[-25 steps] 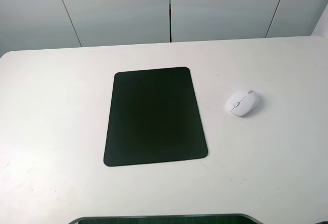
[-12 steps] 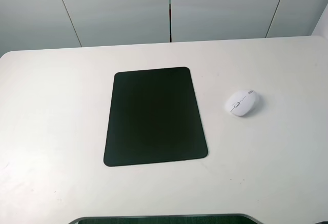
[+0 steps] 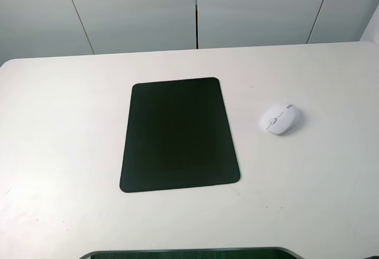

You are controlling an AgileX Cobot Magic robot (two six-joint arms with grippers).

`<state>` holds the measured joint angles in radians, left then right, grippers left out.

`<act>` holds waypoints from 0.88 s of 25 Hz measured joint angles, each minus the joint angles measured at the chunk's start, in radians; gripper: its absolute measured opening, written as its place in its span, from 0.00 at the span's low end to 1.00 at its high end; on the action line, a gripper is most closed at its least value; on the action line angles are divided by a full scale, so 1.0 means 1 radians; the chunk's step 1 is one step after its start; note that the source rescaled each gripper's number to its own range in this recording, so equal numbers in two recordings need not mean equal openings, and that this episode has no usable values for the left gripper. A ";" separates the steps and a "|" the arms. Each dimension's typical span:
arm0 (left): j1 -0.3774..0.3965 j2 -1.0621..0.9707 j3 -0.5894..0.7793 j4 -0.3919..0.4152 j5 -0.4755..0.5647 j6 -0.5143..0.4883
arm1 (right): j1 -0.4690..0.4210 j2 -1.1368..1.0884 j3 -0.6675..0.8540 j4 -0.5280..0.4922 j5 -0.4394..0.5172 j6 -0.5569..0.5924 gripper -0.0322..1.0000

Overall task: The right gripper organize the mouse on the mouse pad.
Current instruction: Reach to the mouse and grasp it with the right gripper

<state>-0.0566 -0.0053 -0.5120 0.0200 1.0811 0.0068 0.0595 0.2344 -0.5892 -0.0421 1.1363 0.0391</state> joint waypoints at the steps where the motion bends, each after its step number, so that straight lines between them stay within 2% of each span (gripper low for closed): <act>1: 0.000 0.000 0.000 0.000 0.000 0.000 | 0.000 0.064 -0.030 0.000 0.000 0.000 1.00; 3: 0.000 0.000 0.000 0.000 0.000 0.000 | 0.000 0.184 -0.091 0.000 0.000 0.000 1.00; 7: 0.000 0.000 0.000 0.000 0.000 0.000 | 0.000 0.438 -0.193 -0.025 -0.061 -0.039 1.00; 12: 0.000 0.000 0.000 0.000 0.000 0.000 | 0.000 0.716 -0.268 0.042 -0.090 -0.210 1.00; 14: 0.000 0.000 0.000 0.000 0.000 0.000 | 0.008 0.808 -0.287 0.070 -0.101 -0.243 1.00; 19: 0.000 0.000 0.000 0.000 0.000 0.000 | 0.077 1.004 -0.324 0.116 -0.127 -0.217 1.00; 22: 0.000 0.000 0.000 0.000 0.000 0.000 | 0.120 1.086 -0.331 0.116 -0.187 -0.171 1.00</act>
<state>-0.0566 -0.0053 -0.5120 0.0200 1.0811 0.0068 0.1797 1.3201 -0.9201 0.0736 0.9493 -0.1324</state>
